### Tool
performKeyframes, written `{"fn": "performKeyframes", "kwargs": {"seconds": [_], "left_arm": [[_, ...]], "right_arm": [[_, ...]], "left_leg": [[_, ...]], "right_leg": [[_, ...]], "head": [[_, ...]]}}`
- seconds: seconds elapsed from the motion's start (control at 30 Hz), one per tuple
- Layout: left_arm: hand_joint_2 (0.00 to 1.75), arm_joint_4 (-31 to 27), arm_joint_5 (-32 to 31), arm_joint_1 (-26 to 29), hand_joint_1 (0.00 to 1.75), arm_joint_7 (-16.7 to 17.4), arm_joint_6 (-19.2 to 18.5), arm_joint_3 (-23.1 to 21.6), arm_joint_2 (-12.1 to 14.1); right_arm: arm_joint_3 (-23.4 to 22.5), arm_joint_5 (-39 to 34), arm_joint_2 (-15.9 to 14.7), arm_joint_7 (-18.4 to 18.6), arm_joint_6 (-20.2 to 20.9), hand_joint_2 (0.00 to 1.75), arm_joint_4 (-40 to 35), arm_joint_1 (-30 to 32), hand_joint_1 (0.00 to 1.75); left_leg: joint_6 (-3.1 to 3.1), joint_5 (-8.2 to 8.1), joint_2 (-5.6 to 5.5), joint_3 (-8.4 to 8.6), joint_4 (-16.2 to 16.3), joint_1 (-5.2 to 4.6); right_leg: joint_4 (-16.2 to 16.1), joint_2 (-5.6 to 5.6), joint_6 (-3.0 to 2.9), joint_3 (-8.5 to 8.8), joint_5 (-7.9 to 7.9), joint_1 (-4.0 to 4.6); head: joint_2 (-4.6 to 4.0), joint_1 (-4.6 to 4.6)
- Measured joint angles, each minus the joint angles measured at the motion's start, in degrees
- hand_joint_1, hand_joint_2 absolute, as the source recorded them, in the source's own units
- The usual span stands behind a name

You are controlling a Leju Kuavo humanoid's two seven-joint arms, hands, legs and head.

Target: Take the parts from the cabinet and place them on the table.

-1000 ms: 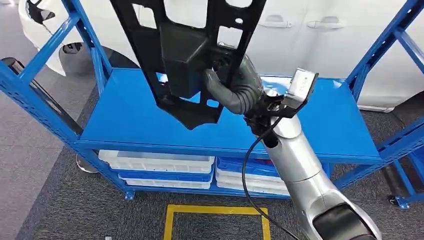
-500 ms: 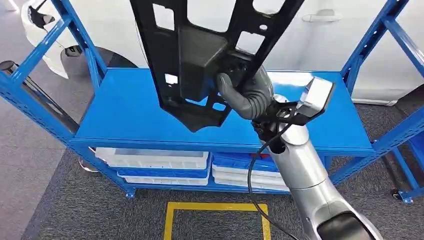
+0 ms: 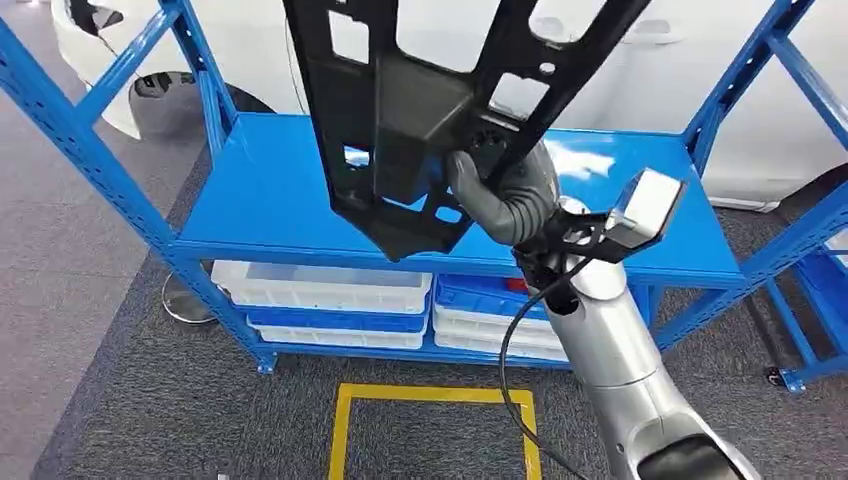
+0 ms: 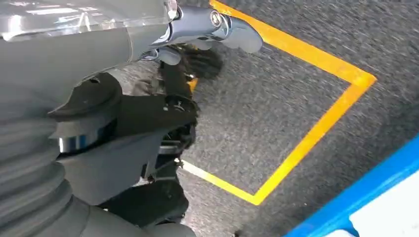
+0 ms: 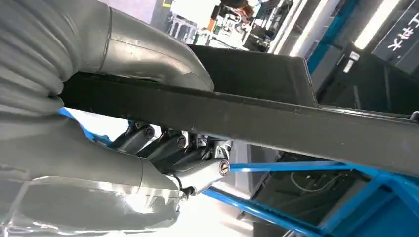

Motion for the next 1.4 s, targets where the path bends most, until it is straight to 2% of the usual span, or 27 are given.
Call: {"fn": "performKeyframes", "kwargs": {"seconds": [0.1,0.13,0.17,0.3,0.33,0.37,0.43,0.47,0.53,0.57,0.63,0.67,0.7,0.8,0.83,0.87,0.93,0.97,1.0,1.07,1.13,1.17,1.2,1.3,1.33,1.37,1.4], "left_arm": [[1.75,0.0,-0.02,-0.01,0.0,0.02,0.0,0.0,0.0],[1.75,0.0,-0.02,-0.04,0.0,0.02,0.0,-0.02,0.0],[1.75,0.0,-0.02,-0.04,0.0,0.02,0.0,-0.02,0.0],[1.75,0.0,-0.07,-0.01,0.0,0.24,-0.02,-0.04,-0.02],[1.75,0.0,-0.07,0.04,0.0,0.28,-0.02,-0.04,0.04],[1.75,0.0,-0.07,0.07,0.0,0.35,-0.09,-0.04,0.04],[1.75,0.0,-0.07,-0.01,0.0,0.35,-0.17,-0.04,0.02],[1.75,0.0,-0.04,-0.02,0.0,0.35,-0.17,-0.04,0.02],[1.75,0.0,-0.07,0.0,0.0,0.35,-0.17,-0.04,0.02],[1.75,0.0,-0.07,-0.03,0.0,0.35,-0.17,-0.04,0.02],[1.75,0.0,-0.07,-0.18,0.0,0.35,-0.17,-0.04,0.04],[1.75,0.0,-0.07,-0.37,0.0,0.35,-0.17,-0.07,0.04],[1.75,0.0,-0.07,-0.45,0.0,0.35,-0.17,-0.07,0.04],[1.75,0.0,-0.07,-0.28,0.0,0.37,-0.17,-0.07,0.07],[1.75,0.02,-0.02,-0.27,0.0,0.37,-0.17,-0.07,0.0],[1.75,0.02,-0.04,-0.39,0.0,0.37,-0.17,-0.07,-0.04],[1.75,0.02,-0.02,-0.41,0.0,0.35,-0.17,-0.07,-0.04],[1.75,0.02,-0.02,-0.31,0.0,0.33,-0.18,-0.07,-0.04],[1.75,0.02,0.0,-0.25,0.0,0.33,-0.18,-0.04,-0.04],[1.75,0.02,0.2,-0.17,0.0,0.15,-0.2,-0.04,-0.04],[1.75,0.02,0.59,-0.04,0.0,-0.24,-0.22,-0.04,-0.04],[1.75,0.02,1.01,0.03,0.0,-0.66,-0.24,-0.04,-0.09],[1.75,0.02,1.22,0.05,0.0,-1.05,-0.28,-0.02,-0.18],[1.75,0.02,1.86,0.11,0.0,-2.16,-0.63,0.07,-0.17],[1.75,0.02,1.99,0.15,0.0,-2.4,-0.7,0.13,-0.13],[1.75,0.02,2.1,0.26,0.0,-2.6,-0.74,0.18,-0.11],[1.75,0.02,2.14,0.48,0.0,-2.8,-0.81,0.17,-0.11]], "right_arm": [[0.0,0.07,-0.02,0.0,0.0,1.75,-0.11,0.0,1.75],[-0.02,0.15,-0.02,0.0,0.0,1.75,-0.42,-0.01,1.75],[-0.07,0.33,-0.02,0.0,0.0,1.75,-0.76,-0.07,1.75],[-0.59,0.52,-0.24,-0.11,-0.04,1.75,-0.96,0.21,1.75],[-0.61,0.59,-0.31,-0.18,-0.04,1.75,-0.96,0.29,1.75],[-0.61,0.66,-0.33,-0.2,-0.04,1.75,-0.98,0.36,1.75],[-0.63,0.85,-0.37,-0.28,-0.11,1.75,-1.01,0.57,1.75],[-0.63,1.05,-0.39,-0.26,-0.15,1.75,-1.01,0.69,1.75],[-0.63,1.33,-0.42,-0.26,-0.15,1.75,-1.03,1.08,1.75],[-0.66,1.4,-0.44,-0.26,-0.15,1.75,-1.03,1.18,1.75],[-0.77,1.44,-0.46,-0.26,-0.17,1.75,-1.29,1.23,1.75],[-0.81,1.44,-0.46,-0.26,-0.17,1.75,-1.53,1.23,1.75],[-0.92,1.46,-0.52,-0.26,-0.24,1.75,-1.68,1.19,1.75],[-1.01,1.64,-0.52,-0.26,-0.53,1.75,-1.68,1.26,1.75],[-1.2,1.77,-0.61,-0.24,-0.96,1.75,-1.6,1.27,1.75],[-1.46,1.97,-0.66,-0.22,-1.74,1.75,-1.49,1.22,1.75],[-1.99,3.19,-0.74,-0.24,-3.35,1.75,-1.11,1.33,1.75],[-2.14,3.91,-0.83,-0.24,-4.17,1.75,-0.77,1.54,1.75],[-2.27,4.37,-0.92,-0.24,-4.88,1.75,-0.52,1.91,1.75],[-2.54,5.75,-1.01,-0.26,-6.93,1.75,0.11,2.88,1.75],[-2.8,8.18,-1.03,-0.92,-9.32,1.75,1.56,3.4,1.75],[-2.89,8.98,-1.03,-1.33,-10.3,1.75,2.67,3.73,1.75],[-3.04,8.94,-1.03,-1.68,-10.12,1.75,4.05,4.15,1.75],[-4.4,7.82,-0.87,-4.42,-8.26,1.75,13.22,7.63,1.75],[-5.0,8.06,-0.55,-5.46,-8.65,1.75,17.4,8.81,1.75],[-5.44,8.72,-0.35,-6.77,-9.13,1.75,20.96,9.93,1.75],[-5.99,9.4,-0.06,-8.42,-10.12,1.75,25.44,11.0,1.75]], "left_leg": [[-0.23,0.85,-0.03,-1.47,0.37,-0.01],[-0.46,1.24,-0.09,-1.86,0.63,-0.03],[-0.84,1.55,-0.17,-2.4,0.76,-0.34],[-2.16,3.61,-0.25,-2.55,-0.05,-0.32],[-2.37,2.66,-0.33,-2.86,0.44,-0.04],[-2.58,-0.17,-0.29,-3.64,2.18,-0.08],[-3.08,-7.1,-0.27,-5.86,10.66,0.25],[-3.3,-8.96,-0.27,-6.67,14.68,0.28],[-3.46,-7.77,-0.26,-5.86,17.58,0.33],[-3.44,-5.75,-0.26,-3.92,15.68,0.35],[-2.98,-3.2,-0.26,2.97,6.53,0.35],[-2.61,-5.32,-0.25,6.54,1.09,0.2],[-2.5,-6.01,-0.36,7.64,-1.46,-0.06],[-1.53,-4.92,-0.35,6.56,-1.18,-0.32],[-1.09,-4.11,-0.11,6.39,-1.66,0.24],[-0.71,-3.43,0.0,5.89,-1.66,0.12],[-0.12,-2.17,0.05,4.3,-1.62,0.07],[-0.07,-1.52,0.06,3.38,-1.59,0.01],[-0.1,-0.95,0.06,2.56,-1.53,-0.03],[-0.24,0.06,0.05,1.04,-1.36,-0.05],[-0.59,0.71,-0.05,-0.23,-1.0,-0.07],[-0.9,1.0,-0.04,-0.56,-0.76,-0.08],[-1.13,1.15,-0.05,-0.81,-0.56,-0.38],[-2.19,2.11,-0.03,-0.55,-0.96,0.01],[-2.41,2.15,-0.18,-0.67,-0.86,-0.23],[-2.64,1.12,-0.2,-1.2,-0.08,0.01],[-3.05,-1.88,-0.2,-2.54,3.18,0.08]], "right_leg": [[-7.45,0.0,-0.37,5.9,3.23,0.01],[-12.27,0.03,-0.66,9.55,3.43,0.06],[-16.82,0.04,-1.08,12.53,1.62,0.46],[-17.87,0.01,-2.7,11.63,3.18,0.52],[-18.23,-0.46,-3.13,11.35,3.93,0.19],[-18.37,-0.4,-3.61,10.71,4.55,0.17],[-18.36,-0.4,-3.9,9.12,5.9,0.23],[-18.31,-0.41,-3.88,8.3,6.5,0.25],[-18.22,-0.42,-3.7,6.67,7.79,0.25],[-18.18,-0.41,-3.56,5.89,8.35,0.24],[-18.0,-0.39,-3.17,4.52,9.45,0.24],[-17.83,-0.39,-2.81,4.07,9.92,0.4],[-17.79,-0.45,-2.47,3.93,10.35,0.46],[-18.45,-0.57,-1.37,4.0,11.88,0.31],[-18.24,-0.44,-1.08,3.7,11.6,0.31],[-16.85,-0.21,-0.87,3.0,9.09,0.1],[-8.83,-0.16,-0.55,0.56,1.94,0.08],[-3.86,-0.17,-0.33,-0.72,-0.6,0.08],[-0.66,-0.17,-0.2,-1.21,-1.17,0.04],[-1.19,-0.17,-0.19,1.09,1.71,0.0],[-10.2,-0.17,-0.68,7.69,4.91,0.02],[-16.06,-0.18,-1.26,11.52,3.21,0.17],[-18.29,-0.12,-1.55,13.14,2.44,0.5],[-18.86,-0.19,-2.65,12.81,2.9,1.03],[-19.57,-0.41,-3.16,12.95,3.59,0.47],[-19.72,-0.72,-3.46,12.84,3.95,0.42],[-19.75,-0.78,-3.91,12.35,4.33,0.36]], "head": [[0.02,0.0],[0.02,-0.02],[0.02,0.02],[0.02,0.33],[0.02,0.37],[0.02,0.22],[0.0,0.04],[0.02,0.02],[0.02,0.02],[0.02,0.0],[0.02,0.0],[0.02,0.0],[0.02,0.13],[0.02,-0.11],[0.02,-0.17],[0.02,-0.07],[0.02,0.13],[0.02,0.09],[0.02,0.11],[0.02,0.11],[0.02,0.11],[0.02,0.06],[0.02,0.04],[0.02,0.11],[0.02,0.15],[0.02,0.13],[0.02,-0.18]]}}
